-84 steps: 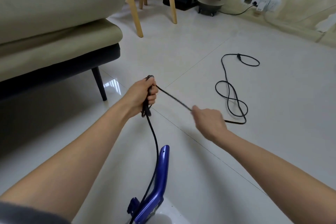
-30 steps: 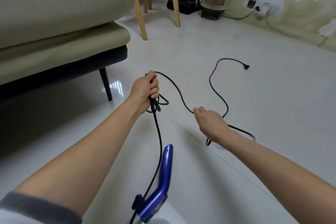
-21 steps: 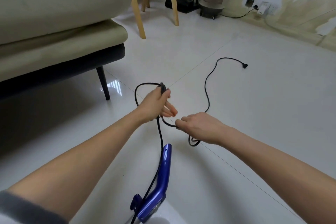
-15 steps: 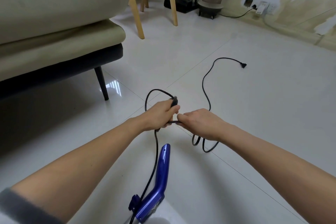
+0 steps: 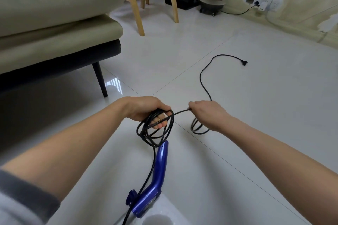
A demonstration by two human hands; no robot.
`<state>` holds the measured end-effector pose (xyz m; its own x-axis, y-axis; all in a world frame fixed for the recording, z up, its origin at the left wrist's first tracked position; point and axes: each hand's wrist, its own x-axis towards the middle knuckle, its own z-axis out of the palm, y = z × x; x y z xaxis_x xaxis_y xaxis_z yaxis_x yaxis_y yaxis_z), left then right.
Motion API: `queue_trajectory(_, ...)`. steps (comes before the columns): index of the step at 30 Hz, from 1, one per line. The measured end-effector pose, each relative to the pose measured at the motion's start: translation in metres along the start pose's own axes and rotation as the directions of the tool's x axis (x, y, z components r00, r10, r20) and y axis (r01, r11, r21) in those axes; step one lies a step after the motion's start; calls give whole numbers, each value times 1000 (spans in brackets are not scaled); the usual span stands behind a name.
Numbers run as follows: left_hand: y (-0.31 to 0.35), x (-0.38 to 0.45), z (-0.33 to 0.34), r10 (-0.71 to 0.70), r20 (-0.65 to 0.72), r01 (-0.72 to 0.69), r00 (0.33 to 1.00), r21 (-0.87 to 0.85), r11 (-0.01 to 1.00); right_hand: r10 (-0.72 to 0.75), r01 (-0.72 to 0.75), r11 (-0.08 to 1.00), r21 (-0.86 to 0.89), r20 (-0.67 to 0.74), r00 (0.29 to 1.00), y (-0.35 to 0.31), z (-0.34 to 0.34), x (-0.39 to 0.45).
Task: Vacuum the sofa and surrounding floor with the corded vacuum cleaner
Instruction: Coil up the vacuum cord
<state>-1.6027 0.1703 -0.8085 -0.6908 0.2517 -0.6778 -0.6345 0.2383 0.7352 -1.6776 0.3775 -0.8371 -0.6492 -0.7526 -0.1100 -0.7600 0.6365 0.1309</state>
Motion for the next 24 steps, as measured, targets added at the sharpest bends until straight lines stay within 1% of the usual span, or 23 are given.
queue_trajectory(2,3,0,6,11,77,-10,997,-17,1000,20,-16,998,54,-64,998,-3,-2,4)
queue_trajectory(4,5,0,6,61,115,-46,992,-128,991,34,-24,995,93,-104,994,-2,-4,6)
queue_trajectory(6,7,-4,2,140,91,-113,986,-258,960,54,-39,991,125,-123,991,2,-1,5)
queue_trajectory(7,8,-6,-1,194,57,-164,979,-338,927,87,-68,987,145,-127,988,6,2,4)
queue_trajectory(8,8,-9,-4,254,11,-224,967,-430,875,142,-122,978,167,-116,983,10,5,2)
queue_trajectory(10,7,-10,-12,355,-101,-341,930,-604,721,252,-239,954,181,-53,966,17,11,-3)
queue_trajectory(12,6,-6,-20,410,-217,-434,886,-700,567,300,-299,943,145,12,954,22,15,-9)
queue_trajectory(13,5,-4,-24,423,-265,-467,867,-730,500,296,-295,948,121,16,955,23,18,-10)
queue_trajectory(15,6,0,-29,424,-343,-510,838,-768,388,235,-231,970,82,-44,971,20,21,-13)
queue_trajectory(17,6,3,-30,406,-416,-549,813,-781,299,131,-125,991,52,-123,984,14,22,-13)
queue_trajectory(19,5,6,-31,359,-488,-577,795,-792,201,39,-34,999,35,-148,988,6,21,-15)
queue_trajectory(20,4,8,-32,326,-523,-589,787,-794,148,-39,41,999,6,-184,982,3,21,-16)
queue_trajectory(21,3,9,-34,287,-557,-602,779,-793,95,-144,137,989,-47,-231,962,1,25,-18)
queue_trajectory(22,1,10,-38,243,-590,-617,770,-785,49,-254,231,966,-119,-241,937,0,30,-19)
queue_trajectory(23,0,10,-43,197,-620,-636,759,-772,22,-351,319,931,-177,-201,914,-2,36,-21)
queue_trajectory(24,-2,9,-46,154,-646,-656,748,-754,24,-437,403,890,-212,-148,887,-3,44,-25)
